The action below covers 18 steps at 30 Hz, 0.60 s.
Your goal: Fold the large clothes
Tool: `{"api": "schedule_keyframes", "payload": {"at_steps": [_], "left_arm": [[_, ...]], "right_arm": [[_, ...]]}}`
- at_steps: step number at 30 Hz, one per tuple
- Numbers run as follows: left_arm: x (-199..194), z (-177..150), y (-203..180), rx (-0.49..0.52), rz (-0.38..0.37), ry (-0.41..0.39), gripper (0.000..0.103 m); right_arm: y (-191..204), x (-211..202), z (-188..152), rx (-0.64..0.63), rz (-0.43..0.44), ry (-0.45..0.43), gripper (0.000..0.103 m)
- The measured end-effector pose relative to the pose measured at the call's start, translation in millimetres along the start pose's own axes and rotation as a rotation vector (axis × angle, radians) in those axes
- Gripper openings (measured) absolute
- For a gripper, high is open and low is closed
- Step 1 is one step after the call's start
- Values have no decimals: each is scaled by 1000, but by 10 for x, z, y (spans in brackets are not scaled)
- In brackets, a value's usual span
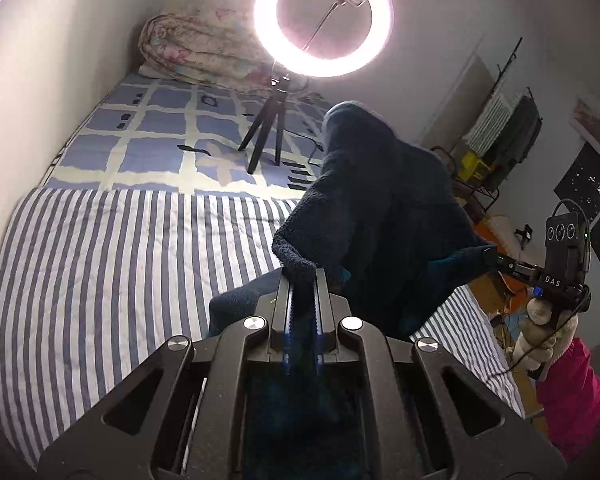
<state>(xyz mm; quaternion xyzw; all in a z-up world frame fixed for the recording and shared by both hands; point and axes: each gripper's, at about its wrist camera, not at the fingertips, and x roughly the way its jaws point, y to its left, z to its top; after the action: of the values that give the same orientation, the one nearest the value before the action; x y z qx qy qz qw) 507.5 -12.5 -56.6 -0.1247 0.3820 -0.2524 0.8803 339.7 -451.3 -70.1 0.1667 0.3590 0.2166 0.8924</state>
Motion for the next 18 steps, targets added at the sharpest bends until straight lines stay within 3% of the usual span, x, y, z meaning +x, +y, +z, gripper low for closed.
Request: {"api": "schedule_keyframes", "payload": {"at_steps": [8, 18], "left_arm": [[-524, -691, -110, -16, -16, 25, 6], [-718, -1730, -173, 25, 17, 146, 6]], "right_arm": [[272, -391, -740, -8, -8, 56, 7], [323, -665, -1710, -6, -69, 140, 8]]}}
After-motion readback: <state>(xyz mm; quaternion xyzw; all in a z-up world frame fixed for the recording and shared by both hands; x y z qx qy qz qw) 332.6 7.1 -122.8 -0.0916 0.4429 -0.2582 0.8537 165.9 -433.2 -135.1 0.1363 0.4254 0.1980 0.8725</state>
